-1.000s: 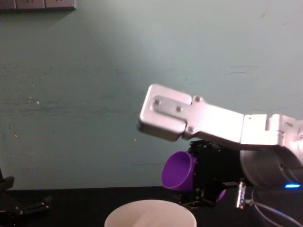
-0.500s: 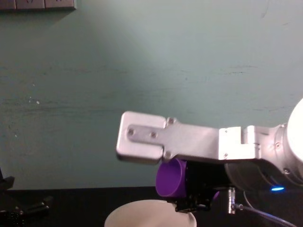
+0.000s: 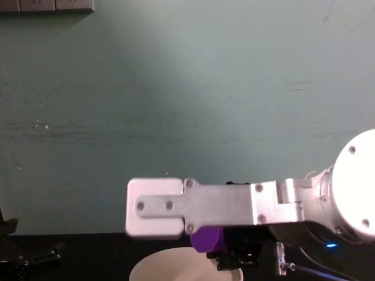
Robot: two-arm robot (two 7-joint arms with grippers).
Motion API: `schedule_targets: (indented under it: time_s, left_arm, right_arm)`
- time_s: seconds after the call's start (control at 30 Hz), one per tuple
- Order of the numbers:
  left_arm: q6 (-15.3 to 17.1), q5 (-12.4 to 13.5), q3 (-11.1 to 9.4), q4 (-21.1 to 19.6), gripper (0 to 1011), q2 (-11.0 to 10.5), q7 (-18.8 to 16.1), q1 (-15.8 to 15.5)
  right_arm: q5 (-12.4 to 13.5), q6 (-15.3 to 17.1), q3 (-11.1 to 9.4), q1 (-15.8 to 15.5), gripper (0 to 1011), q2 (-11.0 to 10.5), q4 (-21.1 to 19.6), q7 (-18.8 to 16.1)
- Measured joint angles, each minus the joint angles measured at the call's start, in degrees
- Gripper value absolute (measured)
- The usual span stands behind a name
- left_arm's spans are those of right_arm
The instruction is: Pick up the cup and pour the mung beans from the cup into the bowl.
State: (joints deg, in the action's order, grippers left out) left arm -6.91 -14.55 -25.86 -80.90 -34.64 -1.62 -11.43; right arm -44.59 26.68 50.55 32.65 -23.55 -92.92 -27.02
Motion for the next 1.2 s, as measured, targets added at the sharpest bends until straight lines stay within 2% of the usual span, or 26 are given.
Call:
schedule_targets:
  time_s: [0.3,1.2]
  left_arm:
    - [0.0,0.0,0.0,0.0,1000,0.0,0.0,0.0]
    - [0.0,0.0,0.0,0.0,1000,0.0,0.0,0.0]
  right_arm:
    - [-5.1,0.4,1.9,0.5,726,0.4,0.7,-0.9]
    - [-12.5,-1.8,2.3,0.1,728,2.0,1.7,-2.5]
